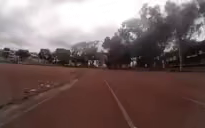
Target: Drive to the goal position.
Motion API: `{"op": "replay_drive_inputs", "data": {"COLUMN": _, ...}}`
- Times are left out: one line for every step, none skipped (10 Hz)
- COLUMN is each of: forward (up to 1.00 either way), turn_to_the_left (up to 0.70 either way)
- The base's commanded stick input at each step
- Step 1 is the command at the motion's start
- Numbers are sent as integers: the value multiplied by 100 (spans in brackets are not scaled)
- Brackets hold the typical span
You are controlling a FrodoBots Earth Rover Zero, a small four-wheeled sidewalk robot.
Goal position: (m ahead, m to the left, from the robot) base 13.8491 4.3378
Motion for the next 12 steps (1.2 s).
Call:
{"op": "replay_drive_inputs", "data": {"forward": 100, "turn_to_the_left": 0}}
{"op": "replay_drive_inputs", "data": {"forward": 100, "turn_to_the_left": 0}}
{"op": "replay_drive_inputs", "data": {"forward": 100, "turn_to_the_left": 0}}
{"op": "replay_drive_inputs", "data": {"forward": 100, "turn_to_the_left": 6}}
{"op": "replay_drive_inputs", "data": {"forward": 100, "turn_to_the_left": 30}}
{"op": "replay_drive_inputs", "data": {"forward": 100, "turn_to_the_left": 40}}
{"op": "replay_drive_inputs", "data": {"forward": 100, "turn_to_the_left": 40}}
{"op": "replay_drive_inputs", "data": {"forward": 100, "turn_to_the_left": 5}}
{"op": "replay_drive_inputs", "data": {"forward": 100, "turn_to_the_left": 0}}
{"op": "replay_drive_inputs", "data": {"forward": 100, "turn_to_the_left": 0}}
{"op": "replay_drive_inputs", "data": {"forward": 100, "turn_to_the_left": 0}}
{"op": "replay_drive_inputs", "data": {"forward": 100, "turn_to_the_left": 0}}
